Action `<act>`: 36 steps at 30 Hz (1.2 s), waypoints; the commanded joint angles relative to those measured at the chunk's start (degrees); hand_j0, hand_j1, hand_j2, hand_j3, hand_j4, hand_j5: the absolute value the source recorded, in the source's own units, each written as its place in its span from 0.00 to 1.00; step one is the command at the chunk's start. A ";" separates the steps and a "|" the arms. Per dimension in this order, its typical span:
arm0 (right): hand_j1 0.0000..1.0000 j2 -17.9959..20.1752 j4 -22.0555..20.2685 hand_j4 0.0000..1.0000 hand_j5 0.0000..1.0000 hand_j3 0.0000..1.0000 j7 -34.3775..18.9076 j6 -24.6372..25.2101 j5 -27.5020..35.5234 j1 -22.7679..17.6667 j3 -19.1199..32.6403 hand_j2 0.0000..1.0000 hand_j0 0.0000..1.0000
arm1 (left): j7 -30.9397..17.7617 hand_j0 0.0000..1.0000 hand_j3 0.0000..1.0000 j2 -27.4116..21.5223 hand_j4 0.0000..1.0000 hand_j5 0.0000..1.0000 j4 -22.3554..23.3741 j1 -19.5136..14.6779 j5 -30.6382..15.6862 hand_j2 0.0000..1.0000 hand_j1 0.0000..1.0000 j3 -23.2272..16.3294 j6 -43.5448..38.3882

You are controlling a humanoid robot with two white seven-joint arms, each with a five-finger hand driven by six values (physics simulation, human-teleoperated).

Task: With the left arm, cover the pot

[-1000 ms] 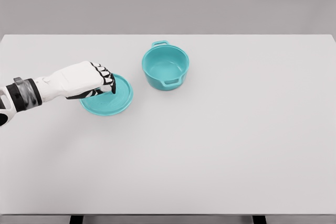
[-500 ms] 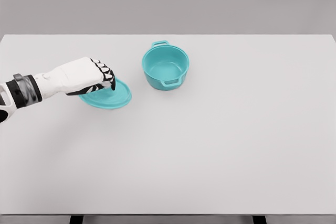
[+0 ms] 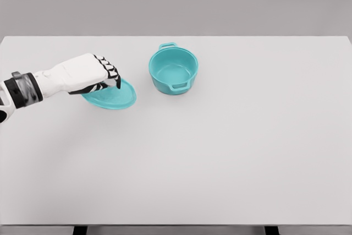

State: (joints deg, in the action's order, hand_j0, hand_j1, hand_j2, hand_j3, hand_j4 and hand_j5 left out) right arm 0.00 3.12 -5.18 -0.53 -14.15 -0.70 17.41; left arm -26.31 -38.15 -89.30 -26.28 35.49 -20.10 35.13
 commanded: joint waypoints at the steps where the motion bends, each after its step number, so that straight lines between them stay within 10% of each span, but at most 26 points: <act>1: 1.00 0.00 0.04 1.00 1.00 1.00 -0.01 0.00 0.00 0.00 0.00 1.00 1.00 | 0.03 0.49 0.49 0.00 0.49 0.49 0.09 0.00 -0.51 0.49 0.49 0.15 -0.13; 36: 1.00 0.00 0.04 1.00 1.00 1.00 -0.01 0.00 0.00 0.00 0.00 1.00 1.00 | 0.03 0.49 0.49 9.67 0.49 0.49 6.59 -5.89 -2.35 0.49 0.49 1.03 -0.13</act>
State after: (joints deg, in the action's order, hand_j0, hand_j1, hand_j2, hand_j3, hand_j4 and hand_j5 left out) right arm 0.00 3.11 -5.18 -0.53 -14.15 -0.70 17.41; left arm -26.32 -29.13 -83.04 -32.25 33.50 -19.07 35.14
